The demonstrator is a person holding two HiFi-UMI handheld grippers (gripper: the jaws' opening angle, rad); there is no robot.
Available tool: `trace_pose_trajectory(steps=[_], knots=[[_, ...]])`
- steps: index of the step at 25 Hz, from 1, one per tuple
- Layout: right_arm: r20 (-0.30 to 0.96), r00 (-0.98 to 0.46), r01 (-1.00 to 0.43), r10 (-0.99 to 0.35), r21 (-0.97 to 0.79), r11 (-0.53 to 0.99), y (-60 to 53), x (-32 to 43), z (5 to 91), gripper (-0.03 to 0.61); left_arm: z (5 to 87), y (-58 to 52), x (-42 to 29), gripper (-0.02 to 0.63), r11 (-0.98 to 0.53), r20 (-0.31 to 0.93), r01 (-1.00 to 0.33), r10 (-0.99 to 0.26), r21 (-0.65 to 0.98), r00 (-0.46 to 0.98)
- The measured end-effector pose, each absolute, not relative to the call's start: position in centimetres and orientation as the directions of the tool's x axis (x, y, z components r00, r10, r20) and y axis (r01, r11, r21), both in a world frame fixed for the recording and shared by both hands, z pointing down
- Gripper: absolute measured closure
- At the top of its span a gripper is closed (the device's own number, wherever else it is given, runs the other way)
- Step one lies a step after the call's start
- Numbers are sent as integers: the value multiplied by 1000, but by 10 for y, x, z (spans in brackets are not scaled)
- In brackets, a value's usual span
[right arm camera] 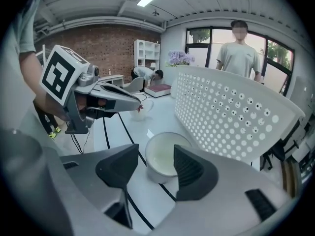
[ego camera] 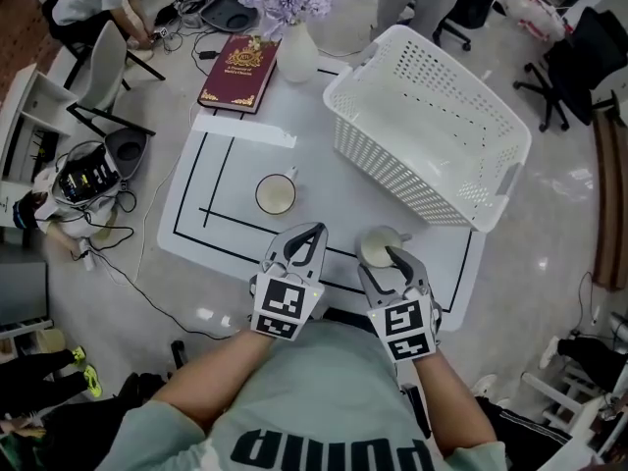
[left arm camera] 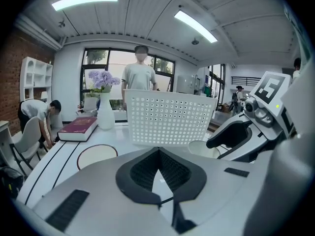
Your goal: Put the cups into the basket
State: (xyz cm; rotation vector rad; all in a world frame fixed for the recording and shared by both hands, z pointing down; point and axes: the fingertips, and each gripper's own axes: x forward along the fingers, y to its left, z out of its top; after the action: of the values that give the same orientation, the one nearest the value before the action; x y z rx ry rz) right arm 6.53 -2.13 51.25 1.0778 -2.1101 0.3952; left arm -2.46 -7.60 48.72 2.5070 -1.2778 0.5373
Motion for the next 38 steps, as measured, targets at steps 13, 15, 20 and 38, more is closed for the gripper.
trace_pose_trajectory(steps=[13, 15, 20, 38], knots=[[690, -323, -893, -648, 4, 450, -19, 94, 527, 229, 494, -82, -12, 610, -599, 448, -797, -695, 72, 563], [695, -327, -895, -640, -11, 445, -18, 93, 533, 222, 495, -82, -10, 611, -604, 447, -794, -692, 69, 566], [701, -339, -895, -628, -35, 445, -17, 88, 547, 212, 499, -82, -9, 611, -612, 458, -788, -684, 63, 568], [658, -314, -911, -684, -7, 412, -33, 85, 567, 206, 505, -81, -4, 611, -628, 476, -776, -667, 53, 573]])
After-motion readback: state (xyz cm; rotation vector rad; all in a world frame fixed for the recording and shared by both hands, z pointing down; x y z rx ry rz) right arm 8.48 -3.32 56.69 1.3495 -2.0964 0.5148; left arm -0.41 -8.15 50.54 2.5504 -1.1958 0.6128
